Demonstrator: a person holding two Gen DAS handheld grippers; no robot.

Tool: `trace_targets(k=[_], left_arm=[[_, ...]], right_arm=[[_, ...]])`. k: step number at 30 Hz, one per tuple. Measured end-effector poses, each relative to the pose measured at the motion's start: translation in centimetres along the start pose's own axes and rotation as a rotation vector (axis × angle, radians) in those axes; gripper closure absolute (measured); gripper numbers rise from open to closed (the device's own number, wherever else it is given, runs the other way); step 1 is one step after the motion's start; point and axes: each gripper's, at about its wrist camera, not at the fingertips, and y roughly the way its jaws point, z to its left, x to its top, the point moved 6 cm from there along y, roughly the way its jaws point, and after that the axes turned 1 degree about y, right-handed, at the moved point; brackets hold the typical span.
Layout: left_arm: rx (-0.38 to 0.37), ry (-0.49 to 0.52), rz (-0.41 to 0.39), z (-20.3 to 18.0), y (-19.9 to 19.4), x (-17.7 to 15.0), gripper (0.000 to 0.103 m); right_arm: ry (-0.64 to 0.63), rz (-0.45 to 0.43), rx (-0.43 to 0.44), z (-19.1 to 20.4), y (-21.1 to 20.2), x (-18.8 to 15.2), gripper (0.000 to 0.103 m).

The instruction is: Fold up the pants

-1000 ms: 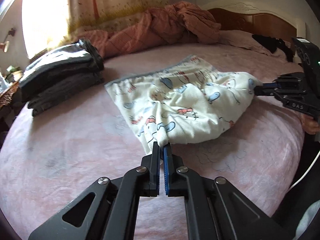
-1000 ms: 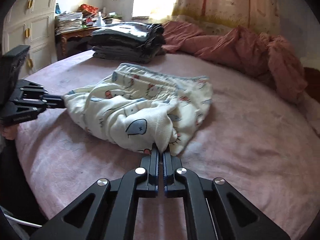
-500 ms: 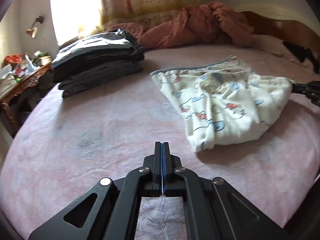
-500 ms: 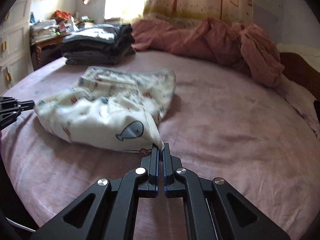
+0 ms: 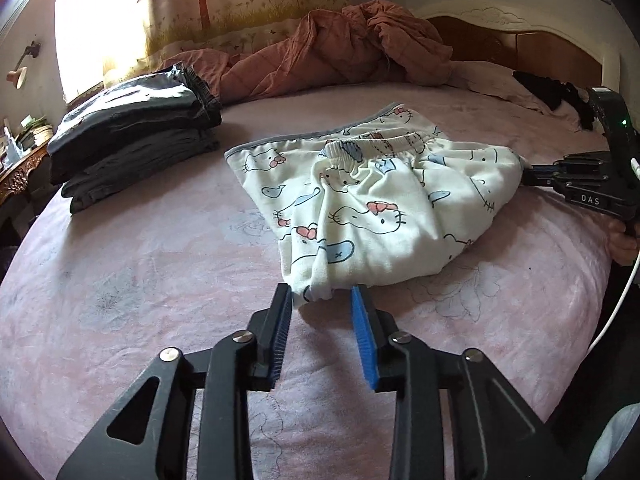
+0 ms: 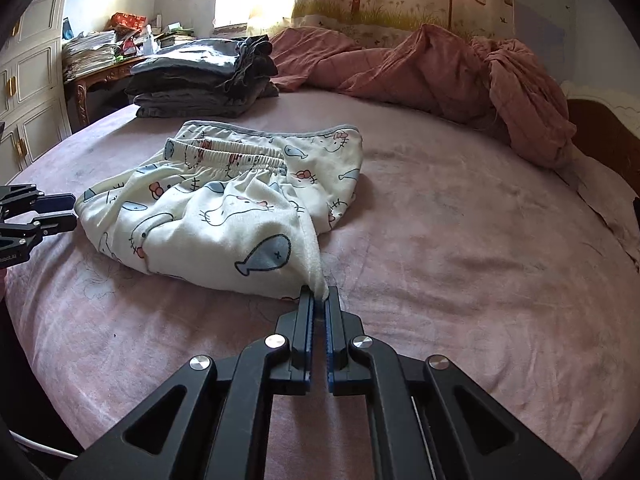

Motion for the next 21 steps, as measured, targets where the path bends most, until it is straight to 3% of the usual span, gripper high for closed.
trace_targets(k=[1, 6, 9, 15, 17, 21], left_arm=[[-0.005, -0.003, 0.001, 0.0, 0.1, 0.0, 0.101], [0.014, -0.026, 0.015, 0.3, 1.1, 0.3, 0.100], [0.007, 0.004, 0.016, -0.4, 1.1, 0.2, 0.090], [0.063, 0.018, 0.051, -0.6, 2.4, 0.5, 0.085], [0.078, 0.010, 0.052, -0.4, 2.4, 0.4, 0.096], [0.112, 0.010, 0.011, -0.2, 1.5, 0.6, 0.099]], right_arm=[[-0.002, 0.002, 0.001, 0.1, 0.1, 0.0, 0.101], [-0.020, 0.009, 0.004, 0.5, 0.3, -0.3, 0.101], [-0.034, 0.004, 0.007, 0.8, 0.2, -0.4, 0.101], [-0.039, 0.013, 0.007, 1.0, 0.4, -0.5, 0.101], [-0.042, 0.013, 0.002, 1.1, 0.5, -0.5, 0.101], [-0.040, 0.013, -0.004, 1.0, 0.5, -0.5, 0.101]])
